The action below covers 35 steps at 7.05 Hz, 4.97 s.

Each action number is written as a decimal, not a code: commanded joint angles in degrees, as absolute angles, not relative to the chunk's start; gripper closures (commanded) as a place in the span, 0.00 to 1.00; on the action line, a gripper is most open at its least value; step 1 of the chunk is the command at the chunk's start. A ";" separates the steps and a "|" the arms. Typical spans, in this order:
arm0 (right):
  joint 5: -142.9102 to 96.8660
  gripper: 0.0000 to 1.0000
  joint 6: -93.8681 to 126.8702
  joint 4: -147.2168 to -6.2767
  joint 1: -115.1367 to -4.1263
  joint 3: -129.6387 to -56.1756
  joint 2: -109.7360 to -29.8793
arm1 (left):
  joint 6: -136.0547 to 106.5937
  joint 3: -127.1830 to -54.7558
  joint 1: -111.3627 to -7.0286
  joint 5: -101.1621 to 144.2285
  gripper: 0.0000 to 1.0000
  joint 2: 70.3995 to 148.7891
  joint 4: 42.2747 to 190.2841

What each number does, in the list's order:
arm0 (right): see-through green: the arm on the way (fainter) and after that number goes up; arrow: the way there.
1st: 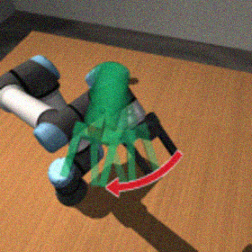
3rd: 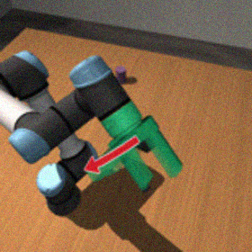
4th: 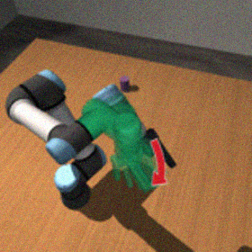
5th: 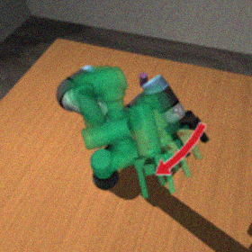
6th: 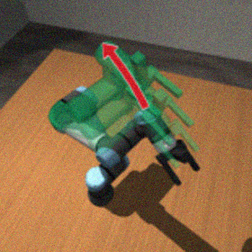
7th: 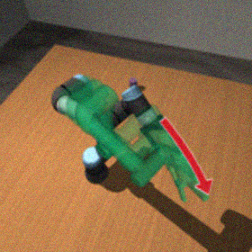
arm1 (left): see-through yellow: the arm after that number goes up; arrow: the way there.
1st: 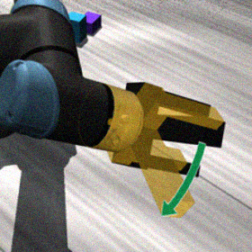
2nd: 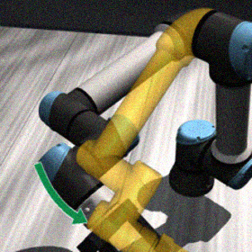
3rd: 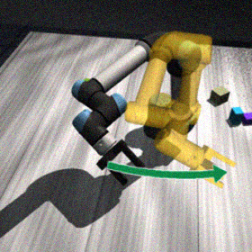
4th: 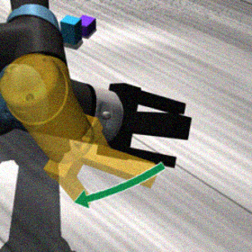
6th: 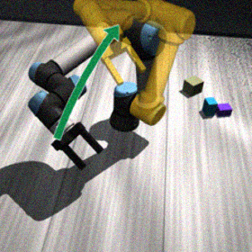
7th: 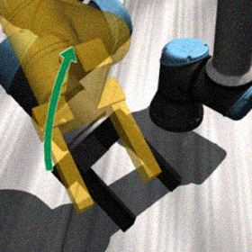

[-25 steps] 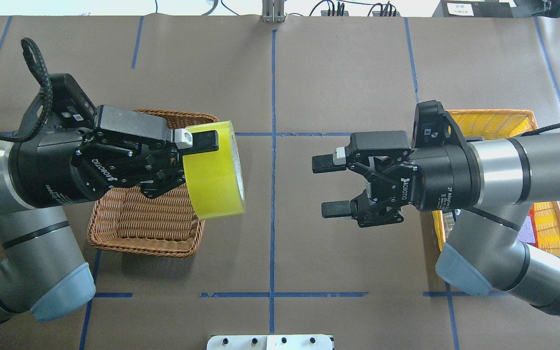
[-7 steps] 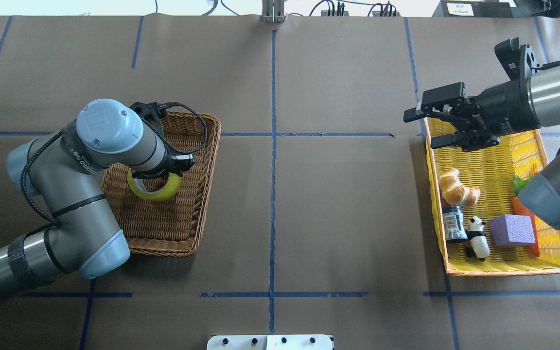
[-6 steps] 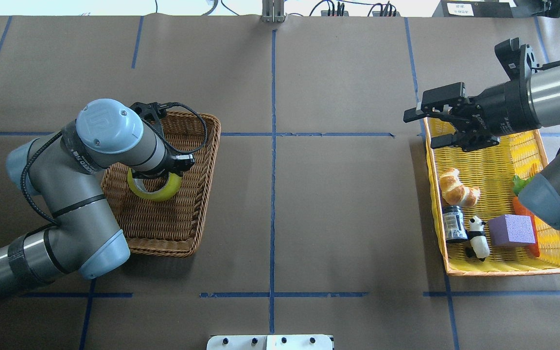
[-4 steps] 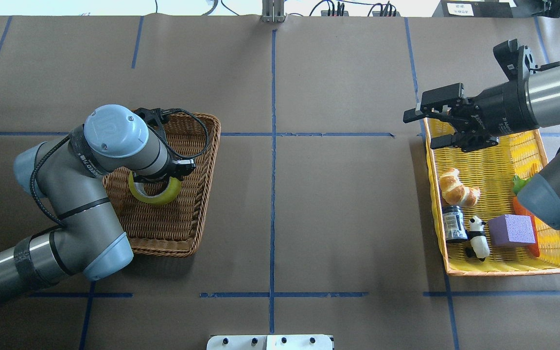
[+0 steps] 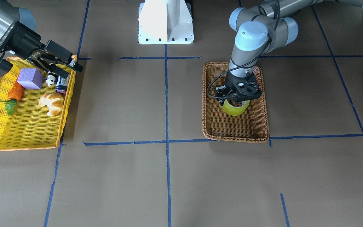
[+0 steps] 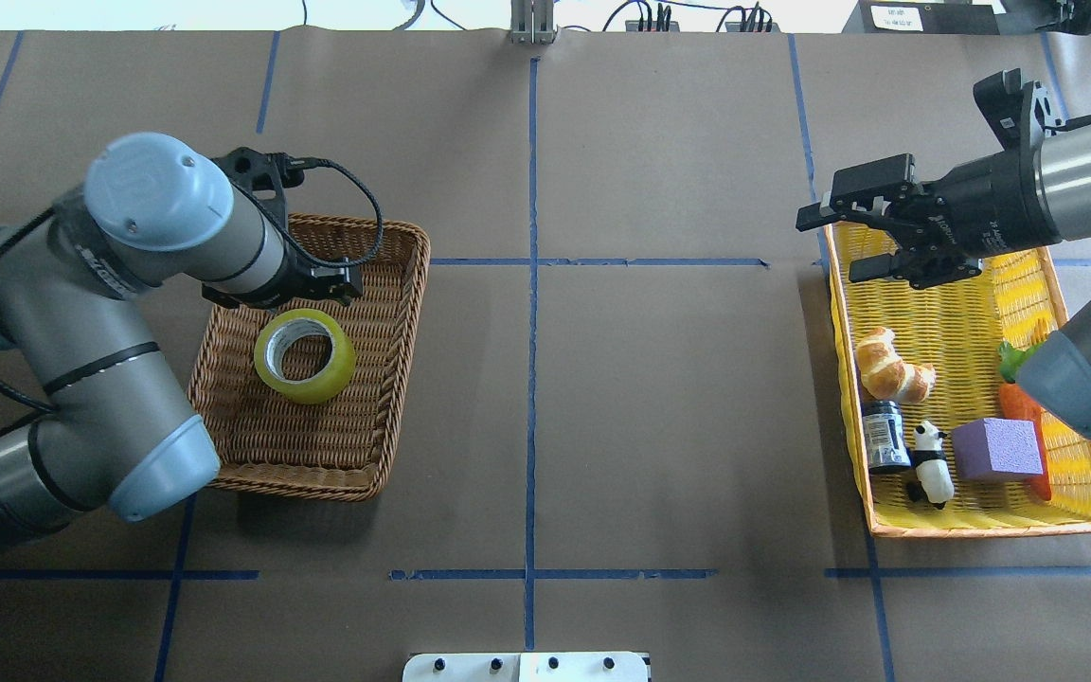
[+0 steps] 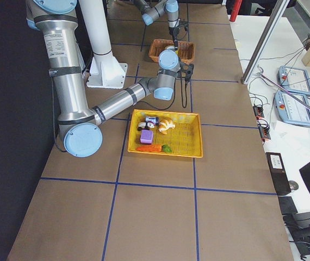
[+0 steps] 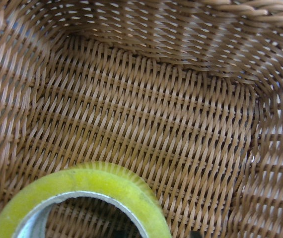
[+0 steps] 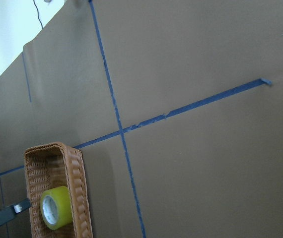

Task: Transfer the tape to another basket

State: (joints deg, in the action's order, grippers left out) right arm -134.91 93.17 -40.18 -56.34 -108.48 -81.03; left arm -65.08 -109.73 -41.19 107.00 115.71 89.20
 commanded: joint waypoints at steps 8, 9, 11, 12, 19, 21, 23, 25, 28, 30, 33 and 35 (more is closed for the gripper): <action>-138.17 0.00 0.52 -95.65 -86.01 -108.11 -92.73 | 20.80 -90.40 -90.07 131.39 0.00 102.83 81.19; -137.64 0.00 -4.87 -100.06 -88.57 -108.02 -92.64 | 22.57 -88.61 -91.91 132.09 0.00 102.22 81.04; -135.96 0.00 -6.76 -102.83 -90.35 -108.11 -92.81 | 28.47 -85.70 -95.96 133.49 0.00 102.04 76.33; -136.31 0.00 -7.20 -103.35 -90.26 -107.84 -94.29 | 27.08 -86.56 -95.80 133.77 0.00 98.91 74.38; -132.19 0.00 -7.38 -103.36 -89.56 -106.70 -95.62 | 10.81 -95.45 -93.69 135.88 0.00 90.97 76.90; -132.45 0.00 -7.38 -103.27 -88.08 -106.70 -95.71 | 10.37 -93.61 -93.69 136.05 0.00 91.05 76.91; -132.36 0.00 -6.95 -103.10 -86.32 -106.70 -95.71 | 10.28 -93.52 -93.34 136.05 0.00 90.97 76.55; -132.54 0.00 -6.59 -103.10 -85.61 -106.70 -95.63 | 10.63 -92.99 -92.11 135.70 0.00 90.97 77.07; -132.63 0.00 -6.59 -103.01 -85.43 -106.61 -95.63 | 11.07 -93.08 -92.11 135.62 0.00 90.97 77.43; -132.63 0.00 -6.68 -102.92 -85.17 -106.35 -95.71 | 11.07 -93.08 -92.11 135.62 0.00 90.97 77.87; -132.54 0.00 -8.51 -102.83 -85.17 -103.37 -95.54 | 11.07 -92.55 -92.11 135.70 0.00 90.88 77.87; -132.54 0.00 -13.43 -102.83 -85.17 -101.26 -95.19 | 11.07 -92.20 -92.11 135.62 0.00 90.88 78.05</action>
